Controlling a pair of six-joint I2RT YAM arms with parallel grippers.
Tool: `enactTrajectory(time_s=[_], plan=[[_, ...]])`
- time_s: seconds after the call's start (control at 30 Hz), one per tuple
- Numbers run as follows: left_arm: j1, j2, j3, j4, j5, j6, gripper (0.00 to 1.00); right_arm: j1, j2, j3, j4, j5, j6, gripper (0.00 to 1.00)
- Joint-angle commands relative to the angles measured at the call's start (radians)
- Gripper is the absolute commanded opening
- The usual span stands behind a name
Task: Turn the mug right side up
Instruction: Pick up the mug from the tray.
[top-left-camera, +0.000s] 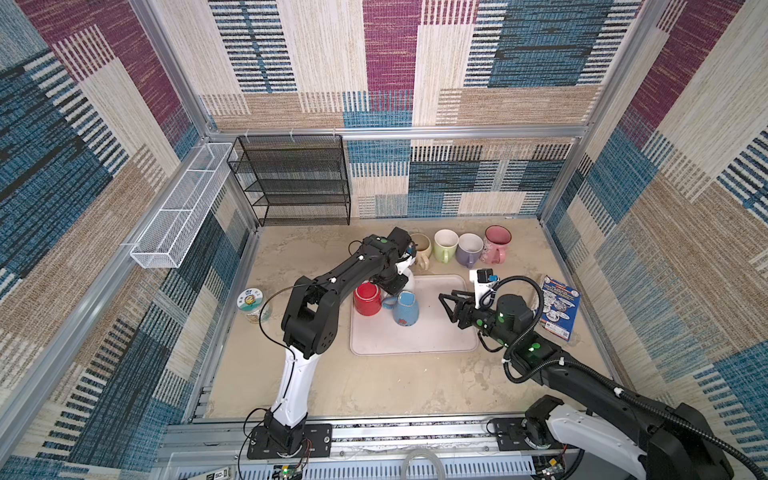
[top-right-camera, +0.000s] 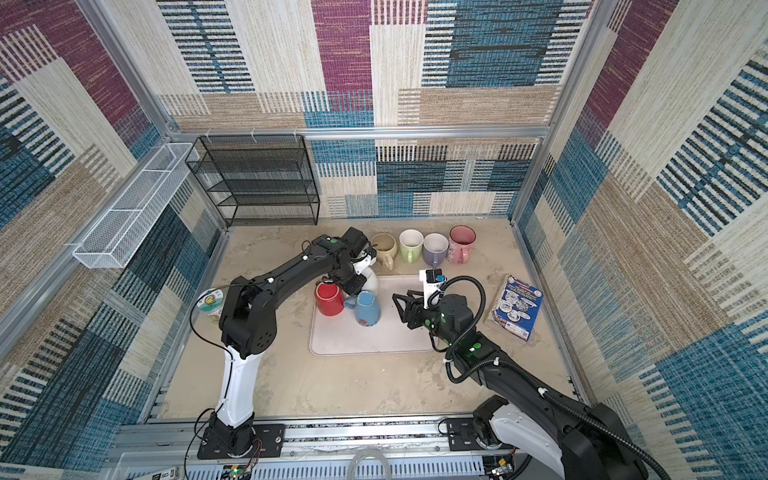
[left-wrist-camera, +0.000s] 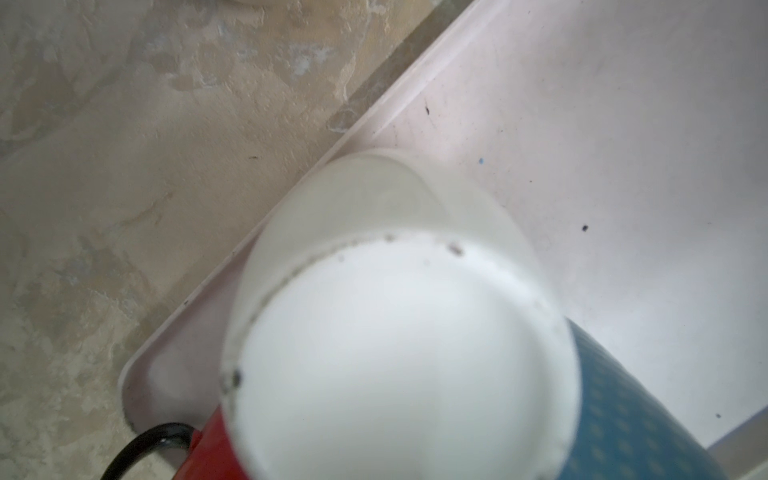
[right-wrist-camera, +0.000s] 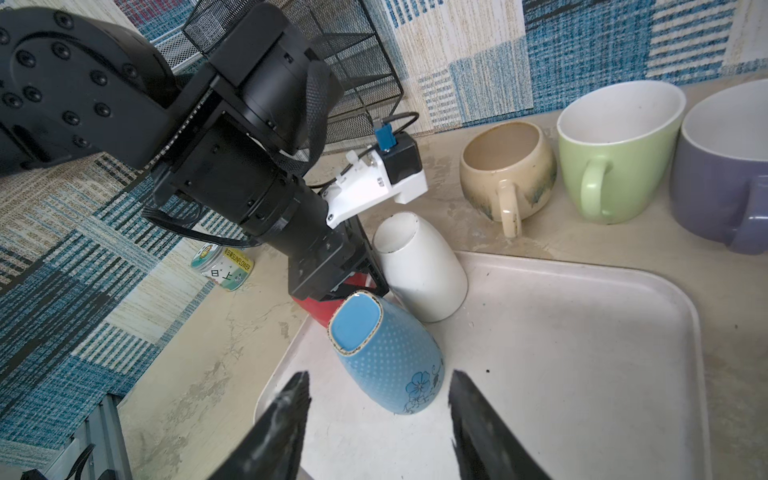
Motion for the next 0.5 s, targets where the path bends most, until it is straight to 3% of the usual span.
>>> enactTrajectory(time_s=[0.0, 0.27, 0.47], plan=[[0.000, -0.010, -0.003, 0.022, -0.050, -0.004, 0.34, 0.000, 0.005, -0.001, 0.032, -0.016, 0.014, 0.57], [-0.003, -0.023, -0.006, 0.036, -0.065, -0.007, 0.25, 0.000, 0.008, -0.001, 0.033, -0.017, 0.015, 0.56], [-0.012, -0.016, 0.002, 0.040, -0.049, -0.001, 0.26, 0.000, 0.009, -0.001, 0.032, -0.018, 0.015, 0.56]])
